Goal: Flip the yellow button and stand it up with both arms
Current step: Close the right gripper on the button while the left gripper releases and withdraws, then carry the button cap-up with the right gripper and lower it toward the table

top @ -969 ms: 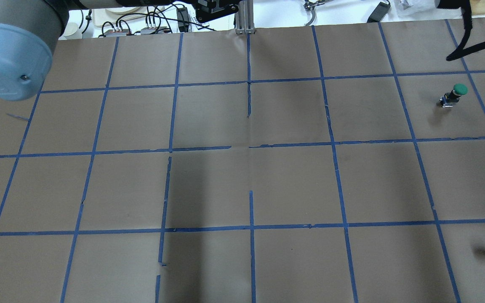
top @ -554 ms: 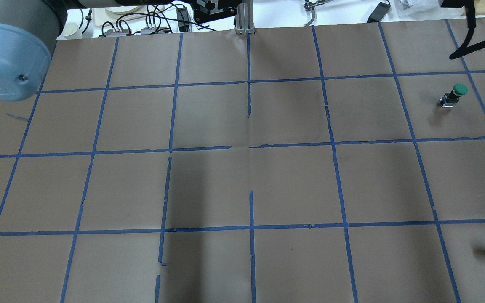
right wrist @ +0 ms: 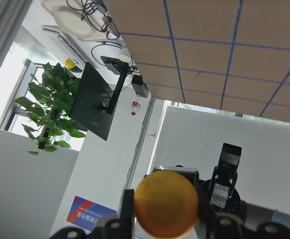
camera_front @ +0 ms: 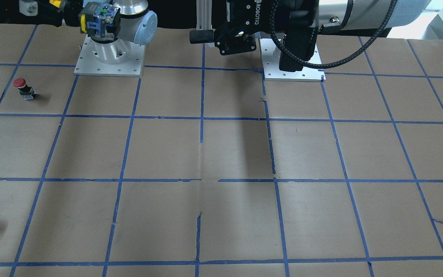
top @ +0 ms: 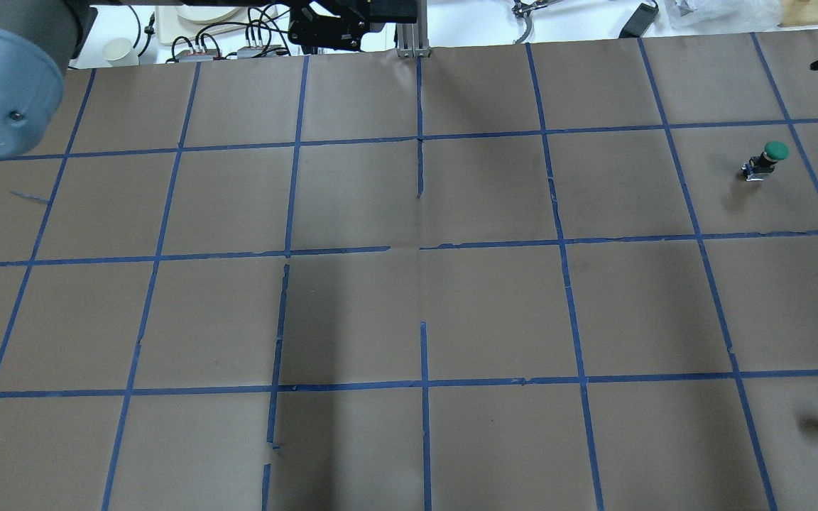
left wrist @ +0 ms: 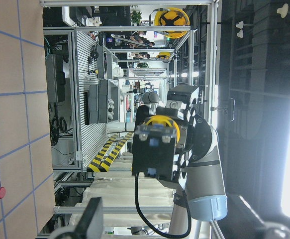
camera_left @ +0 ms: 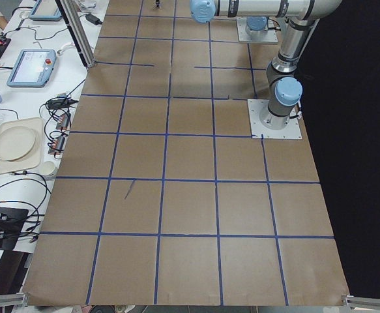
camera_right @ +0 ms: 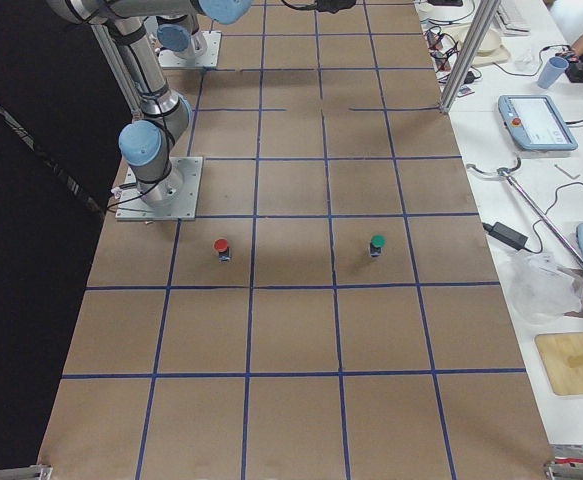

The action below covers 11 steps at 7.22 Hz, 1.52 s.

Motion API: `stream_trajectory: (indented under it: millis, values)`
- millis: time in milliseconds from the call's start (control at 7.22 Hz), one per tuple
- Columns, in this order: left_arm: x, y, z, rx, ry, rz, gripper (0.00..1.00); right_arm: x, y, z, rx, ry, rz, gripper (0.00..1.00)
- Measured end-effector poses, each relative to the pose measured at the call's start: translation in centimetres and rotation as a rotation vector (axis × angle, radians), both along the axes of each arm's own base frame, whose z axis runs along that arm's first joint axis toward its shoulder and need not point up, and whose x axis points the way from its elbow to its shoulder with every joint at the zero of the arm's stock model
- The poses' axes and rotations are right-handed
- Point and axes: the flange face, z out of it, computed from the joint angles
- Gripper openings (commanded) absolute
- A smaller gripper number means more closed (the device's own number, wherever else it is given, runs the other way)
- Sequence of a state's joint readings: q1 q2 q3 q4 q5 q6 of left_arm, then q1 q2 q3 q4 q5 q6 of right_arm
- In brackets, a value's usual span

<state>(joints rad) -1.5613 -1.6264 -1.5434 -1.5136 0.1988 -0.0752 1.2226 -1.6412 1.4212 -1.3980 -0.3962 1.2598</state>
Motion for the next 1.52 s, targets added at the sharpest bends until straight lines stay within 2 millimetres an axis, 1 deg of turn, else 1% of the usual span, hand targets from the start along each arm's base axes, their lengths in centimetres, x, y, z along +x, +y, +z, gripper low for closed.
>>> stream_trajectory:
  millis: [277, 415, 554, 692, 969, 1108, 1246, 1385, 1523]
  values:
    - [1.1, -0.8, -2.3, -0.001, -0.284, 0.013, 0.99, -1.1, -0.5, -1.8, -0.095, 0.198, 0.065, 0.11]
    - [1.9, -1.4, -2.9, -0.008, -0.452, 0.021, 0.99, -1.5, -0.2, -3.3, -0.119, 0.311, 0.137, 0.1]
    - [3.1, -1.8, -3.3, -0.004, -0.631, 0.026, 1.0, -2.2, 0.5, -5.1, -0.14, 0.439, 0.256, 0.08]
    - [4.6, -1.9, -3.4, 0.013, -0.826, 0.026, 0.99, -3.0, 1.3, -6.9, -0.155, 0.575, 0.415, 0.08]
    - [8.0, -1.5, -2.3, 0.03, -1.196, 0.011, 1.0, -5.3, 2.7, -10.7, -0.158, 0.802, 0.756, 0.06]
    - [9.2, -0.9, -1.7, 0.018, -1.32, -0.006, 1.0, -6.3, 3.0, -13.6, -0.17, 0.881, 0.89, 0.06]
    - [9.7, -0.2, -1.5, 0.009, -1.356, -0.021, 1.0, -7.3, 3.0, -16.5, -0.215, 0.975, 0.985, 0.06]
    - [9.5, 0.2, -1.7, 0.01, -1.332, -0.027, 1.0, -7.8, 3.4, -18.7, -0.278, 1.054, 1.055, 0.06]
    - [9.3, 0.2, -2.4, 0.022, -1.305, -0.034, 1.0, -8.1, 3.9, -20.6, -0.34, 1.103, 1.107, 0.06]
